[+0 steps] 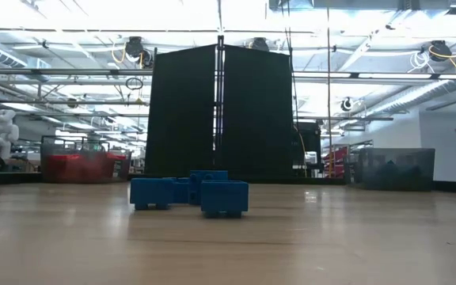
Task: Sort blocks
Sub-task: Put the blue game piece into the top right black bin
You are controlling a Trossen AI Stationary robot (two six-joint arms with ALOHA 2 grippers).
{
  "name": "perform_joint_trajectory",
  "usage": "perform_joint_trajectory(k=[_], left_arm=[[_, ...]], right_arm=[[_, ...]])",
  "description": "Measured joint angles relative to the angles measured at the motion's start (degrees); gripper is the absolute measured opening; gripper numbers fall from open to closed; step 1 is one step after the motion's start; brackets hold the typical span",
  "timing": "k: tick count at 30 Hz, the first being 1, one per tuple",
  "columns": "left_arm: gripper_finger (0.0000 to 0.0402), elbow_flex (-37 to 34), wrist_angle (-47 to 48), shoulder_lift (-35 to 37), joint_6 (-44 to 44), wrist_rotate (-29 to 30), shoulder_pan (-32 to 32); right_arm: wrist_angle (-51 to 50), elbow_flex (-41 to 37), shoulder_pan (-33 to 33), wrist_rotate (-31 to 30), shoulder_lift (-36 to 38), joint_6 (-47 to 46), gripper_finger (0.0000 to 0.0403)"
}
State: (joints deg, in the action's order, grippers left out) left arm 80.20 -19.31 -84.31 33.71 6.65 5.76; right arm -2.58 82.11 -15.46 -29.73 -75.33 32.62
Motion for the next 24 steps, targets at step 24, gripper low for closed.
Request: perform_joint_trajectory(k=[24], left_arm=[[0.0122,0.0,0.23,0.0,0.51,0.18,0.0]], right_arm=[[8.72,-0.02,0.37,-0.58,-3.45,5.41,0.0225]])
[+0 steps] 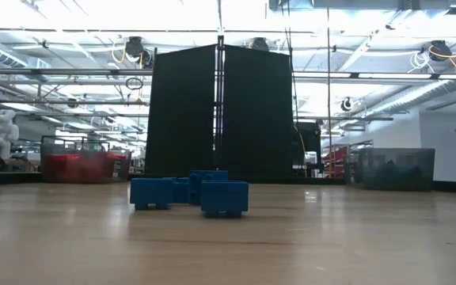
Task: Sort blocks
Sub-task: Put the blue game piece into the top right black bin
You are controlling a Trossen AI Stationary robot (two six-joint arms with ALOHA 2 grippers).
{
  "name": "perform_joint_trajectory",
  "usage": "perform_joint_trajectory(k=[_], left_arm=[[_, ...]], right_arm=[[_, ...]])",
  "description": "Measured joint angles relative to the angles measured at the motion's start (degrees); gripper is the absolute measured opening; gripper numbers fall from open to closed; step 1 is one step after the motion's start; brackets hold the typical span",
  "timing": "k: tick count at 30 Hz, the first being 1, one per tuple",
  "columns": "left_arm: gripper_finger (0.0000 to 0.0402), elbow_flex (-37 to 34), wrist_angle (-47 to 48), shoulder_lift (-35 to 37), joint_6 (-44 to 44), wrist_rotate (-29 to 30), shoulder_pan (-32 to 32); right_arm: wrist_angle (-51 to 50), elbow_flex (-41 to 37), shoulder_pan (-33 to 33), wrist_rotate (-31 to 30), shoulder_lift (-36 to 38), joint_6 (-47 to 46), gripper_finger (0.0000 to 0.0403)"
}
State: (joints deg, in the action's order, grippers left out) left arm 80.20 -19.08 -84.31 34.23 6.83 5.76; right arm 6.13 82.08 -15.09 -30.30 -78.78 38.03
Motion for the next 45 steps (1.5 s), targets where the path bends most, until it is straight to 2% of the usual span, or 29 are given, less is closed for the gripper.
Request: perform_joint_trajectory(k=[6,14,17,21,25,29,32,34,38,40,42,45], left_arm=[[0.0122,0.0,0.04,0.02,1.64,0.07,-0.02],[0.0129,0.0,0.1,0.02,1.6,-0.5,-0.04],[0.0164,0.0,0.11,0.02,-0.07,-1.12,-0.11],[0.0237,0.0,0.44,0.63,-1.53,-4.18,-0.11],[0.0295,-0.07,3.91,2.72,-4.81,-5.79,-1.1],[0.0316,0.83,12.25,8.62,-7.57,-5.12,-2.71],[0.0318,1.06,22.25,13.14,-10.39,1.58,-4.05],[0.0319,0.9,28.55,15.16,-11.15,6.68,-4.61],[0.0319,0.92,38.81,19.26,-10.66,11.65,-5.65],[0.032,0.96,43.58,20.2,-9.52,13.12,-6.16],[0.032,0.94,46.35,20.02,-9.09,13.21,-6.27],[0.032,0.76,49.54,19.64,-9.11,13.22,-6.23]], right_arm=[[-0.74,0.0,-0.02,0.05,-0.03,2.67,0.0134],[-0.68,0.0,-0.04,-0.8,-0.03,4.07,0.0131],[-0.72,0.0,-0.09,-2.16,-0.06,3.66,0.0131],[-0.33,0.0,-0.11,-2.68,-0.04,2.57,0.0129],[-1.66,0.0,-0.6,-8.88,0.94,3.11,0.0129],[-6.48,0.15,-0.34,-22.41,4.22,2.27,0.0129],[-19.77,0.11,1.92,-34.27,7.58,-7.78,0.0129],[-35.61,0.05,5.22,-35.86,10.65,-22.45,0.0129],[-69.39,-0.31,16.02,-31.83,15.56,-56.39,0.0129],[-80.48,-1.59,22.17,-30.68,16.59,-68.35,0.0129],[-85.08,-3.34,28.21,-27.95,16.93,-74.34,0.0129],[-82.82,-7.17,36.8,-21.35,16.88,-74.73,0.0129]])
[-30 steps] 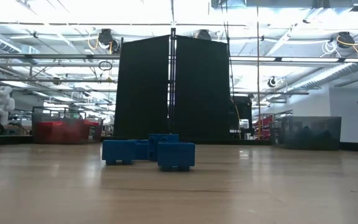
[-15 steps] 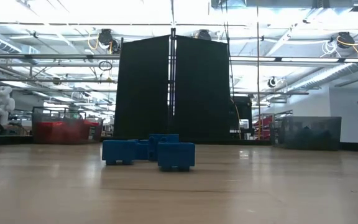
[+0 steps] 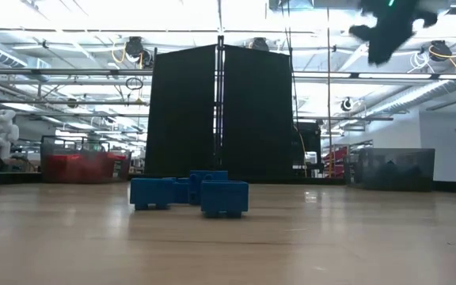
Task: Sort blocks
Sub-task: Put the blue game piece into the top right black bin
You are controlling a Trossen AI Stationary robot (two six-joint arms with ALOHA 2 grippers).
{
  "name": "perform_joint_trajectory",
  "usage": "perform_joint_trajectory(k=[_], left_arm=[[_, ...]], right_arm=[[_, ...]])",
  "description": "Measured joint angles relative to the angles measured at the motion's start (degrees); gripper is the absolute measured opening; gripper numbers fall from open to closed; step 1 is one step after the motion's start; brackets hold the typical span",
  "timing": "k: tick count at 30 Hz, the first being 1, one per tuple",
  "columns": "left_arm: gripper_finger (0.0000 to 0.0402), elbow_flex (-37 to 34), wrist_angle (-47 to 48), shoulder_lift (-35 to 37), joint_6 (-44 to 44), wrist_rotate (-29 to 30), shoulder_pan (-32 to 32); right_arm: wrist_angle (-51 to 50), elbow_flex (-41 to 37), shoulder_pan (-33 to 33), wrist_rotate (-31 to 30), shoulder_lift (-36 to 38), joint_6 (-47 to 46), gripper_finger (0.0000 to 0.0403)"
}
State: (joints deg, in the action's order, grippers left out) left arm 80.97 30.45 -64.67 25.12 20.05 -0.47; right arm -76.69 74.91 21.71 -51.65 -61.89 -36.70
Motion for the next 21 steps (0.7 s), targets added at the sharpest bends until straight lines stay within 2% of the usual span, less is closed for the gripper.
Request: perform_joint_trajectory(k=[4,9,13,21], left_arm=[[0.032,0.09,2.55,-0.64,0.06,0.27,-0.24],[0.032,0.07,5.46,-1.23,0.92,-0.05,-0.19],[0.032,0.09,10.61,-1.36,1.68,-0.06,-0.21],[0.032,0.07,15.94,-1.78,3.05,-0.28,-0.2]], right_arm=[[11.46,-8.03,9.99,11.09,-1.26,4.51,0.0129],[21.96,-17.5,18.57,23.47,-4.01,2.63,0.0128],[21.95,-20.74,21.35,25.23,-6.78,0.71,0.0128],[22.39,-20.96,21.84,26.4,-9.02,2.32,0.0128]])
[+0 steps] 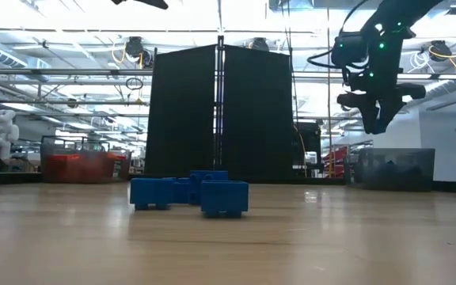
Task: Sort blocks
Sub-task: Put the blue game piece into the top right black bin
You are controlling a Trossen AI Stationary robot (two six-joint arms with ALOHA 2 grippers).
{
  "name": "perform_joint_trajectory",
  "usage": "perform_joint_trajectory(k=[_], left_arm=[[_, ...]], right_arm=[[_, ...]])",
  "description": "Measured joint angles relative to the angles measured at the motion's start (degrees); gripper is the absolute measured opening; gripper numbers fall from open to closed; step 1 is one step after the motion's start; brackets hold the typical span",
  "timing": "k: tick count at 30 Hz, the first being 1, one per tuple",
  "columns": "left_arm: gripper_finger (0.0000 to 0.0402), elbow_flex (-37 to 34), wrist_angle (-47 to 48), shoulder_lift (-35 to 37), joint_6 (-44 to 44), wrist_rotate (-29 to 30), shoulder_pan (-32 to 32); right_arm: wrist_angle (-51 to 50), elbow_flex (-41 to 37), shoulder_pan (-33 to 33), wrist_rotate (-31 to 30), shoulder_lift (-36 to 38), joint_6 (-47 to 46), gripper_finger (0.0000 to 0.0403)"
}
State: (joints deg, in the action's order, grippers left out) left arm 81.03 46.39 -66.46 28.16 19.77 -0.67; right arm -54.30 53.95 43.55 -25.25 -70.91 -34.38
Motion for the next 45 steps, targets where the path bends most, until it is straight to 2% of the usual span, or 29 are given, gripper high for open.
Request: perform_joint_trajectory(k=[2,8,11,14,17,22,25,31,34,39,45], left_arm=[[0.032,0.0,0.07,-0.11,-0.02,0.0,0.0],[0.032,0.0,1.02,-1.14,-0.48,-0.02,0.05],[0.032,0.0,1.93,-2.1,-0.54,-0.08,0.64],[0.032,0.0,2.14,-4.03,-4.01,-3.39,2.3],[0.032,0.0,2.15,-7.59,-10.39,-6.11,6.62],[0.032,0.0,1.71,-16.99,-17.88,-6.56,13.32],[0.032,-0.54,-2.66,-23.63,-21.39,-6.23,15.57],[0.032,-2.91,-14.98,-36.06,-25.59,-6.48,16.83],[0.032,-2.93,-15.78,-40.42,-26.01,-6.83,16.76],[0.032,-2.93,-15.52,-45.99,-28.57,-13.49,16.79],[0.032,-2.93,-16.1,-48.9,-30.53,-16.59,16.56]], right_arm=[[0.23,0.02,0.0,0.1,0.04,0.82,0.0143],[-0.39,0.02,0.39,0.67,0.08,0.62,0.0291],[-0.39,0.02,0.35,1.77,0.32,2.29,0.0319],[0.82,0.02,-0.15,5.52,1.34,5.35,0.0318],[3.32,0.02,-1.21,10.21,3.76,8.32,0.0304],[8.64,0.03,-2.6,18.1,10.01,9.53,0.0287],[11.47,0.07,-3.38,21.13,14.03,9.35,0.0285],[13.2,0.09,-5.18,22.47,20.97,6.48,0.0285],[12.5,0.09,-5.88,22.44,23.42,6.37,0.0285],[11.14,0.09,-5.97,22.4,25.29,6.35,0.0285],[9.77,0.09,-5.95,22.42,25.38,6.41,0.0285]])
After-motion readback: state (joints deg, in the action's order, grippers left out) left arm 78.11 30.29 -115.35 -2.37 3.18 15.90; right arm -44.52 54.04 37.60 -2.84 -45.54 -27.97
